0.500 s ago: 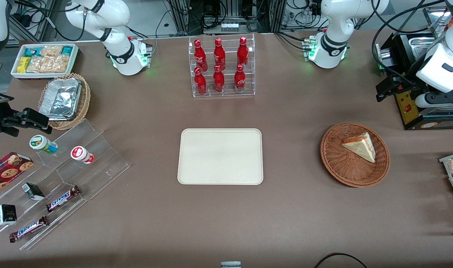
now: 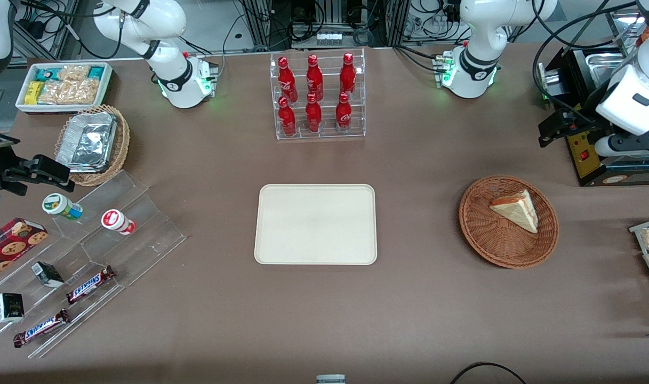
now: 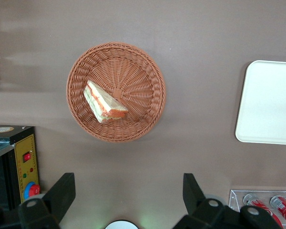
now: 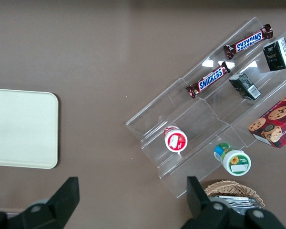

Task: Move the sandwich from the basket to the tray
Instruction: 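Move the left gripper over the sandwich in the wicker basket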

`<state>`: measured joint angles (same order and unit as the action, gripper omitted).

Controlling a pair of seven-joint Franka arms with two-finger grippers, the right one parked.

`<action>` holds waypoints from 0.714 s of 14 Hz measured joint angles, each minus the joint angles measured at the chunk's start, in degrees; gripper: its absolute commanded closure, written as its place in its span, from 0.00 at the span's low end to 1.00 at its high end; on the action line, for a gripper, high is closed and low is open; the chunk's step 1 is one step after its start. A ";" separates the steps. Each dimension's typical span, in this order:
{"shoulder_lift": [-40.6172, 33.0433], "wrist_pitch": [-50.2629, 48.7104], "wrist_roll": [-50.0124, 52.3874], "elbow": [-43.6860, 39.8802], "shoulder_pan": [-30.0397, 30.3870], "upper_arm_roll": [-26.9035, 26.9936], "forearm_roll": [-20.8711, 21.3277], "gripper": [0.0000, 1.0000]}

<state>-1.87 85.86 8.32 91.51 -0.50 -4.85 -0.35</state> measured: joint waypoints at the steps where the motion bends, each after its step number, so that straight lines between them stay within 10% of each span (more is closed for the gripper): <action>1: 0.87 0.43 0.08 0.20 0.06 0.30 0.02 0.00; 10: 5.93 21.46 10.74 15.59 0.21 5.45 0.05 0.00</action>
<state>4.07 107.32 19.06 107.09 -0.29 0.61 -0.30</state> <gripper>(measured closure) 0.000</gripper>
